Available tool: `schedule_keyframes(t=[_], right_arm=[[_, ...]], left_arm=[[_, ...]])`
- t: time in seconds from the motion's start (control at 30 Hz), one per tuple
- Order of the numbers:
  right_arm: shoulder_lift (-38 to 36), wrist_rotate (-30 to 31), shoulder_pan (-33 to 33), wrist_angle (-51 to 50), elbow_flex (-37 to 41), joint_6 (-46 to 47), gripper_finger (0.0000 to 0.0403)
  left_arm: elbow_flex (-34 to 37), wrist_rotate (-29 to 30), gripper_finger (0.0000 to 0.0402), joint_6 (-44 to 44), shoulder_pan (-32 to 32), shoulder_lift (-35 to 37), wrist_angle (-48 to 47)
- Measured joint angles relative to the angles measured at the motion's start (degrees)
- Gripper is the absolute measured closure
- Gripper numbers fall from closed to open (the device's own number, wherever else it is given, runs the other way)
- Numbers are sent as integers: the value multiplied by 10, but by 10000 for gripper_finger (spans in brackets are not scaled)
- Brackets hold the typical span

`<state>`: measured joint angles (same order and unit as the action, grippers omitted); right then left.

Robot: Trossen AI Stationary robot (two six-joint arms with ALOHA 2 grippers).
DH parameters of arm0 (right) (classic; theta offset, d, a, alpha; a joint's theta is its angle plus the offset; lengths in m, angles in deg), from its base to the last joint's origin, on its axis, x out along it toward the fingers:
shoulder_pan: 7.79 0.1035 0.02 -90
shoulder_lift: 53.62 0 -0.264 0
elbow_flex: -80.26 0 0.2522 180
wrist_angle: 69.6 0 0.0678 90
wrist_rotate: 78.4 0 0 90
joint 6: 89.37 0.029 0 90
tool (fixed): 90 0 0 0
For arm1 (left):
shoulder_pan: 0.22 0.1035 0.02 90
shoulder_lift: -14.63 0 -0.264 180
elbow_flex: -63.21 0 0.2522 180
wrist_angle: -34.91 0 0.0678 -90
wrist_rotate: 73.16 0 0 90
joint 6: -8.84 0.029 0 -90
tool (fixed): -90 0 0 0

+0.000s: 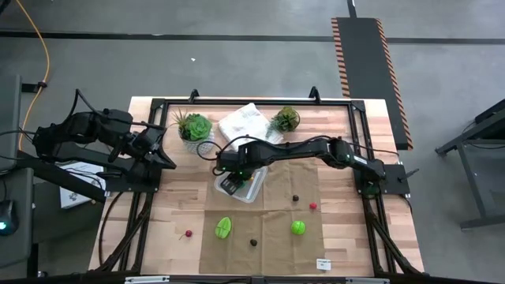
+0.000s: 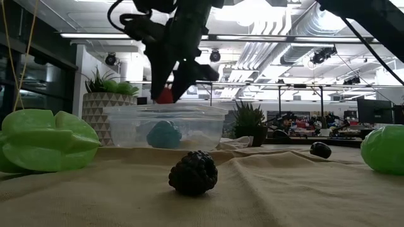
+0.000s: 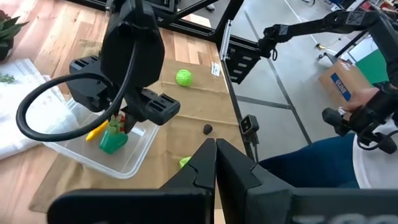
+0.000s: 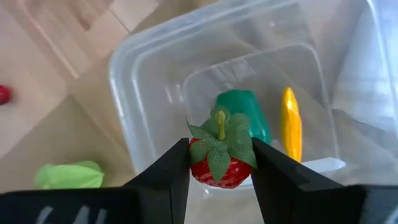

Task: Pick and placing Produce into tupperware
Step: Put the red strawberry into transparent bin, then put the green starfruit into transparent bin

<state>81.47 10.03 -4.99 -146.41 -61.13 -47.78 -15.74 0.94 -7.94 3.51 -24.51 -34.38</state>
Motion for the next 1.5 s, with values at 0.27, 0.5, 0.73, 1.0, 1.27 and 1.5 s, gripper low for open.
schedule_keyframes(t=[0.27, 0.5, 0.73, 1.0, 1.27, 1.5], right_arm=[[5, 49, -3, -21, 0, 10, 276], [5, 72, -6, -44, 0, 21, 276], [5, 73, -9, -49, 0, 21, 276], [5, 56, -14, -49, 0, 20, 266], [5, 50, -16, -49, 0, 20, 206], [5, 50, -16, -48, 0, 19, 207]], left_arm=[[0, 0, 401, 0, 0, 0, 0], [0, 0, 401, 7, 0, 0, -1], [0, 0, 401, 15, 0, 0, -2], [0, 0, 401, 16, 0, 0, -5], [0, 1, 401, 16, 0, 0, -5], [0, 0, 401, 16, 0, 0, -8]])
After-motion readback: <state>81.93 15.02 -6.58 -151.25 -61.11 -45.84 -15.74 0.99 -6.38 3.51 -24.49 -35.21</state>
